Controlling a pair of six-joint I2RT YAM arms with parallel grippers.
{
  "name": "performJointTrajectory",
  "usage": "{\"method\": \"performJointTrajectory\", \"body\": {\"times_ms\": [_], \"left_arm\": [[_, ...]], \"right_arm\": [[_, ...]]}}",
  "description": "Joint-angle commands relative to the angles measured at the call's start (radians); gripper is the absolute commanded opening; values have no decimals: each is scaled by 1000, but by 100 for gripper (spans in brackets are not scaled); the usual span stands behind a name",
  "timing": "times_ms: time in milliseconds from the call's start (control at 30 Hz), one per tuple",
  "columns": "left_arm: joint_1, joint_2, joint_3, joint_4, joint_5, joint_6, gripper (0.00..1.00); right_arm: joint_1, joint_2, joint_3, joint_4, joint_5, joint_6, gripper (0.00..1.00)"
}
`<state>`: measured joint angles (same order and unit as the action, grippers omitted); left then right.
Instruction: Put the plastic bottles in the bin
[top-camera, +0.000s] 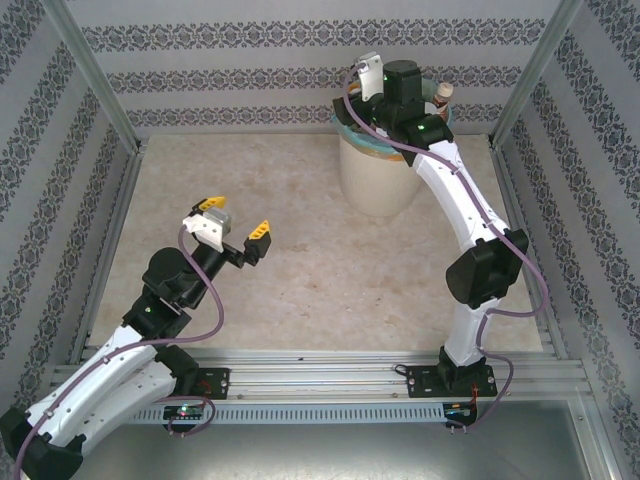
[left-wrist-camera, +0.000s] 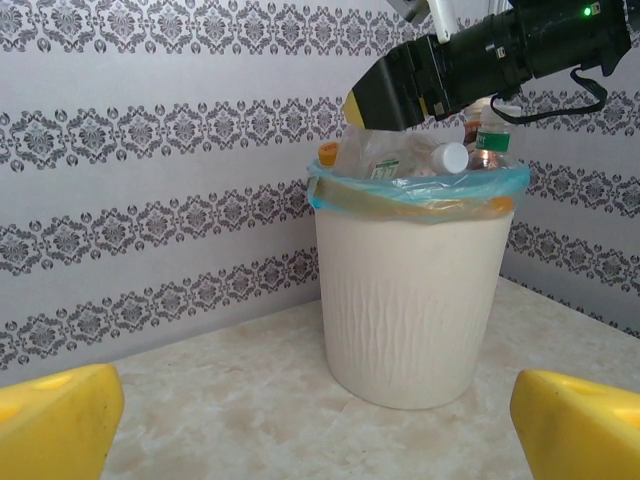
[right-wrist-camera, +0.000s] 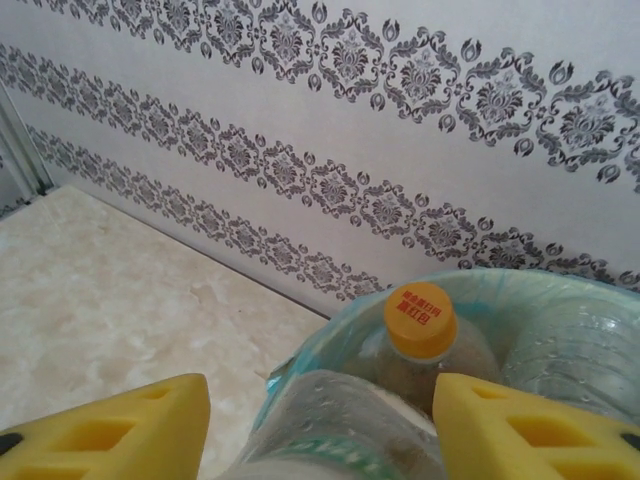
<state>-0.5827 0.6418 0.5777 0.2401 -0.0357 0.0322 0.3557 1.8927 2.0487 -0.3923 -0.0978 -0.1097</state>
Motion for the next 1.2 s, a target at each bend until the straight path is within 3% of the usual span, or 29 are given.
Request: {"method": "performJointTrajectory", "body": {"times_ms": [0, 67, 267, 533, 700, 933, 1167], "left_arm": [[-8, -11, -12, 18, -16, -12, 100], [-8, -10, -13, 22, -20, -8, 100], [-8, 1, -13, 31, -26, -2, 100], [-8, 25, -10, 51, -25, -3, 100], [-8, 36, -10, 58, -21, -5, 100], [-8, 41, -20, 67, -20, -18, 100], [-8, 42, -23, 70, -20, -20, 100]], "right_arm": [[13, -34, 22, 24, 37, -24, 48], [14, -34, 40, 19, 28, -40, 38], [26, -50, 92, 23, 31, -78, 25], [40, -118, 121, 70, 21, -84, 21], [46, -162, 77, 114, 147, -162, 18], [52, -111, 101, 78, 376, -356, 16], [39, -51, 73, 19, 453, -449, 16]]}}
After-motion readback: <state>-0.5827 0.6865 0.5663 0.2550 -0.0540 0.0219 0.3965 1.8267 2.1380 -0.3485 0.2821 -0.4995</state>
